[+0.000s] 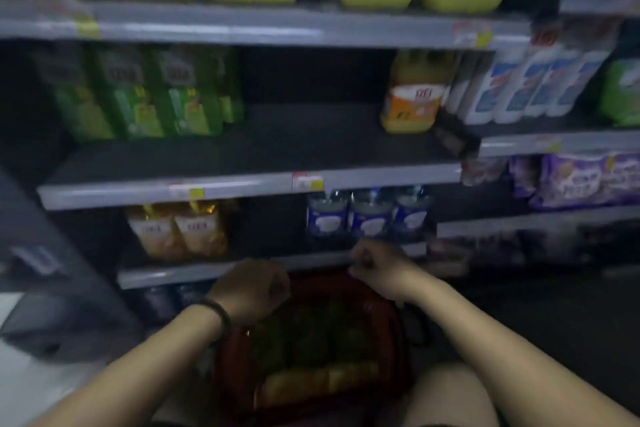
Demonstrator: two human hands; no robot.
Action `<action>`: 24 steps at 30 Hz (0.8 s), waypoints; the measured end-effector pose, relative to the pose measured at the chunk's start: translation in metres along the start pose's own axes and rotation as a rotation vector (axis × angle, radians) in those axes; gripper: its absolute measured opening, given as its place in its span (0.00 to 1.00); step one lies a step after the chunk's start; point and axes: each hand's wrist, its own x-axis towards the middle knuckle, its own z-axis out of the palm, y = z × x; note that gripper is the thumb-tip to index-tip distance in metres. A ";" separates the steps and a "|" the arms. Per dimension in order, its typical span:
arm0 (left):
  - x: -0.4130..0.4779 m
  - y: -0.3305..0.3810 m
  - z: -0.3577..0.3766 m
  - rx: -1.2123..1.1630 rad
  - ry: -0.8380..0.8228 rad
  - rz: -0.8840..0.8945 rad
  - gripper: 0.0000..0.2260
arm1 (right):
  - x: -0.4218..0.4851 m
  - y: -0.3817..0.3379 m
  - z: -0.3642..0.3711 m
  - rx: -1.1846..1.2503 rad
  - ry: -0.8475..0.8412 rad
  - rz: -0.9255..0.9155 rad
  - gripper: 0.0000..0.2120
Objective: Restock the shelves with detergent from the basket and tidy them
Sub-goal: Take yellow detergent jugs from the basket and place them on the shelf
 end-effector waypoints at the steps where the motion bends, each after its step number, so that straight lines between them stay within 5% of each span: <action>1: -0.002 -0.009 0.023 -0.004 -0.092 -0.019 0.11 | 0.003 0.012 0.026 0.011 -0.044 0.032 0.06; 8: -0.001 -0.048 0.175 -0.012 -0.371 -0.006 0.17 | 0.010 0.088 0.175 0.052 -0.351 0.252 0.16; 12: 0.012 -0.051 0.226 -0.129 -0.480 -0.176 0.23 | 0.006 0.135 0.243 0.072 -0.378 0.309 0.20; 15: 0.023 -0.045 0.258 -0.102 -0.504 -0.270 0.30 | 0.008 0.128 0.260 0.003 -0.457 0.261 0.25; 19: 0.031 -0.043 0.286 -0.064 -0.550 -0.290 0.34 | 0.026 0.130 0.266 0.057 -0.467 0.282 0.14; 24: 0.040 -0.056 0.313 -0.149 -0.582 -0.406 0.34 | 0.037 0.137 0.272 0.069 -0.480 0.312 0.21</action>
